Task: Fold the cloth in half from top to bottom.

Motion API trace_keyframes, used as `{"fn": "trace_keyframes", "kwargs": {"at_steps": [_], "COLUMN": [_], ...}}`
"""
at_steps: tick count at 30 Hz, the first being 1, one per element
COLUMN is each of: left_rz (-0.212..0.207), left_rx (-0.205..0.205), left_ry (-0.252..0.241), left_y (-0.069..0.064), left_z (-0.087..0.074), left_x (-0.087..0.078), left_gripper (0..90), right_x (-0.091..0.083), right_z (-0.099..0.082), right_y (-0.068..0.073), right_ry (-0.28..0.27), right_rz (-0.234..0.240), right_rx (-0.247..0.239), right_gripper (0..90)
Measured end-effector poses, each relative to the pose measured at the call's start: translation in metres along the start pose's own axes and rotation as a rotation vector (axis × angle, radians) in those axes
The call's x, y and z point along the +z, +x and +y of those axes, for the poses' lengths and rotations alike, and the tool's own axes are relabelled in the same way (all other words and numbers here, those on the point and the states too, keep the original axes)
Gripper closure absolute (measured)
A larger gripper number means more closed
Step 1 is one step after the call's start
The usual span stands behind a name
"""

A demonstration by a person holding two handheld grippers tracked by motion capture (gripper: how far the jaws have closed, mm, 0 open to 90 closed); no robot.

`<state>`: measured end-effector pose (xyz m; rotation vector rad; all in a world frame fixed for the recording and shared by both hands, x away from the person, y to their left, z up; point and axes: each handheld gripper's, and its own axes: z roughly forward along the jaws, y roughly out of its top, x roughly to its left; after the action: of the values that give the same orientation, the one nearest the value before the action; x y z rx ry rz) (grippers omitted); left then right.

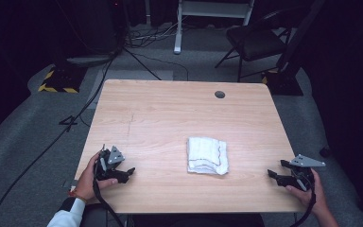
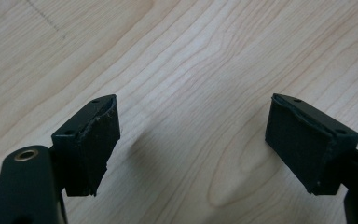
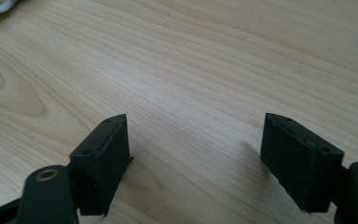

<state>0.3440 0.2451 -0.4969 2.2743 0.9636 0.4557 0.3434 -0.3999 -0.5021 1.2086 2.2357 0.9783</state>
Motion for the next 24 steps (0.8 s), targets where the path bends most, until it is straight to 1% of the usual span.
{"fn": "trace_keyframes", "kwargs": {"at_steps": [2, 3, 4, 6, 10, 12, 24], "left_rz": [-0.046, -0.051, -0.049, -0.042, -0.031, -0.029, -0.026], "left_rx": [-0.055, -0.068, -0.072, -0.073, -0.085, -0.097, -0.092], "left_ry": [-0.015, -0.04, -0.04, -0.041, -0.04, -0.041, -0.041], "left_y": [0.0061, 0.0071, 0.0073, 0.0067, 0.0053, 0.0042, 0.0044], "left_z": [-0.0065, -0.0105, -0.0111, -0.0113, -0.0109, -0.0107, -0.0106], "left_x": [0.0, 0.0003, -0.0002, -0.0004, -0.0001, 0.0003, 0.0002], "left_gripper": [17.9, 17.6, 17.3, 17.3, 17.3, 17.2, 17.2], "right_x": [0.0005, 0.0006, 0.0008, 0.0012, 0.0014, 0.0014, 0.001], "right_z": [-0.0007, -0.0007, -0.0007, -0.0007, -0.0008, -0.0008, -0.0012], "right_y": [0.0001, -0.0001, -0.0005, -0.0022, -0.0022, -0.0021, -0.0023], "right_ry": [-0.004, -0.001, 0.002, 0.007, 0.007, 0.007, 0.007], "right_rz": [-0.011, -0.013, -0.013, -0.004, -0.004, -0.004, -0.007], "right_rx": [0.011, 0.015, 0.019, 0.037, 0.038, 0.038, 0.037], "right_gripper": [21.6, 20.6, 19.8, 19.3, 19.2, 19.1, 19.1]}}
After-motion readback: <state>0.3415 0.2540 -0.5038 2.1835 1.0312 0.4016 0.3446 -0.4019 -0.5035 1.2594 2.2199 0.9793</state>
